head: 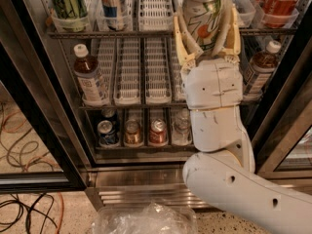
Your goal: Pick 7up can from top shelf of fridge
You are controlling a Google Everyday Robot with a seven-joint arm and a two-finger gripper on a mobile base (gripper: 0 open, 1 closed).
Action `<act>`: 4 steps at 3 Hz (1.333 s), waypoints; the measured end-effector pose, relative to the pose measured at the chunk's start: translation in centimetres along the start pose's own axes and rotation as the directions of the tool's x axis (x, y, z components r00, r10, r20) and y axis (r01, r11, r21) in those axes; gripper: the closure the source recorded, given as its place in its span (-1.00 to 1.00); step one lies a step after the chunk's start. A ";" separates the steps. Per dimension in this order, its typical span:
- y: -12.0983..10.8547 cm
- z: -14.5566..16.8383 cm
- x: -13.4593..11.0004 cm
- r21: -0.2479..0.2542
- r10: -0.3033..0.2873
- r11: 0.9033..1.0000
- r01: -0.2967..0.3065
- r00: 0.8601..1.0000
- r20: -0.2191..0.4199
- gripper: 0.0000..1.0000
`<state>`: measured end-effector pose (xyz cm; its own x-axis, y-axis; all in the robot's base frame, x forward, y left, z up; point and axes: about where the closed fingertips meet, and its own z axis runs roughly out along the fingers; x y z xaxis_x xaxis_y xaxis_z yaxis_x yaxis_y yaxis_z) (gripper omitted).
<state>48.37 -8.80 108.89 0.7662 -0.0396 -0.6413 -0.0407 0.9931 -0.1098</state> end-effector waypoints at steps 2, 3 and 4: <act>3.5 -4.2 0.0 -0.074 -0.006 0.997 0.011 0.997 0.071 1.00; 5.8 -7.8 0.1 -0.081 -0.002 0.997 0.015 0.989 0.149 1.00; 7.3 -11.4 0.6 -0.075 -0.008 0.997 0.021 0.986 0.168 1.00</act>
Offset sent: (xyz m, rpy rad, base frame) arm -0.0661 0.0494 -0.0804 -0.0989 -0.1676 0.0650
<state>41.16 -2.83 99.04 0.8634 -0.0285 -0.5037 -0.0727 0.9809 -0.1802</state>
